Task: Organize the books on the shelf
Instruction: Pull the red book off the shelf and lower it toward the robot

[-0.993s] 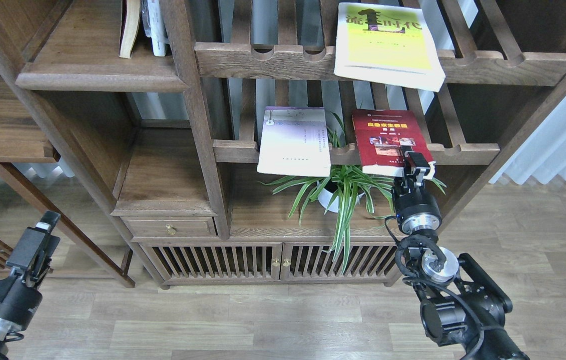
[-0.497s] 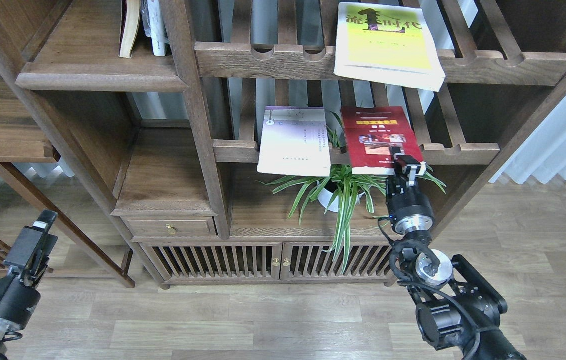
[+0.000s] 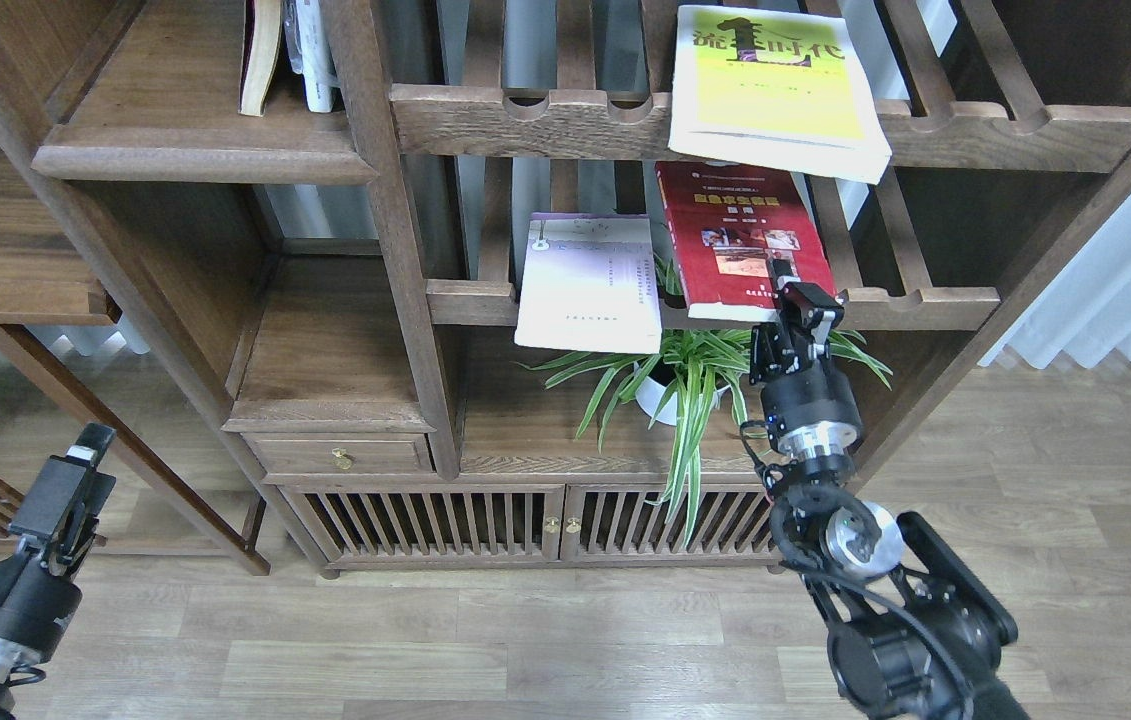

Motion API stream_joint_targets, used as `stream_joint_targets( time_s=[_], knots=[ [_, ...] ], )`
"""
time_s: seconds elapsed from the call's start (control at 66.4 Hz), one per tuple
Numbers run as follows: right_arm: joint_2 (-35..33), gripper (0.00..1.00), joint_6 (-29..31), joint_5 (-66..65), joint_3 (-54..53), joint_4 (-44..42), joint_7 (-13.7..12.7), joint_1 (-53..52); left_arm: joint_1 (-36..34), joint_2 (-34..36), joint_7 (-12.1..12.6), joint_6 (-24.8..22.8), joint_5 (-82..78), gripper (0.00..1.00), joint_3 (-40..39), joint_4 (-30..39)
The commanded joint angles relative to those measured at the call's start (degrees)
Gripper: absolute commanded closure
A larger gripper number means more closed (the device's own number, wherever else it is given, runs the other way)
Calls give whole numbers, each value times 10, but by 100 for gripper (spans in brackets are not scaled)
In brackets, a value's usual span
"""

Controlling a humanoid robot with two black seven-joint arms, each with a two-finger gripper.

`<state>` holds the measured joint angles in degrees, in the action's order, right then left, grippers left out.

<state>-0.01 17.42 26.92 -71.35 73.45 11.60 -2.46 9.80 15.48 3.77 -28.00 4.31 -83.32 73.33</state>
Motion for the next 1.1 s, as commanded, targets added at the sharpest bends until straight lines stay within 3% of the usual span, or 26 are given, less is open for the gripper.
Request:
stream_joint_targets(
  time_s=[0.0, 0.421, 0.753, 1.084],
  knots=[
    [0, 95, 16, 6, -19, 34, 0, 46, 0, 0, 0, 0, 1, 0, -1, -3],
    [-5, 95, 106, 66, -79, 77, 0, 179, 0, -1, -1, 0, 4, 0, -2, -8],
    [-47, 95, 106, 100, -108, 75, -1, 267, -3, -1, 1, 0, 17, 0, 2, -23],
    [-44, 95, 106, 98, -78, 63, -41, 310, 0, -6, 4, 0, 17, 0, 18, -37]
  ],
)
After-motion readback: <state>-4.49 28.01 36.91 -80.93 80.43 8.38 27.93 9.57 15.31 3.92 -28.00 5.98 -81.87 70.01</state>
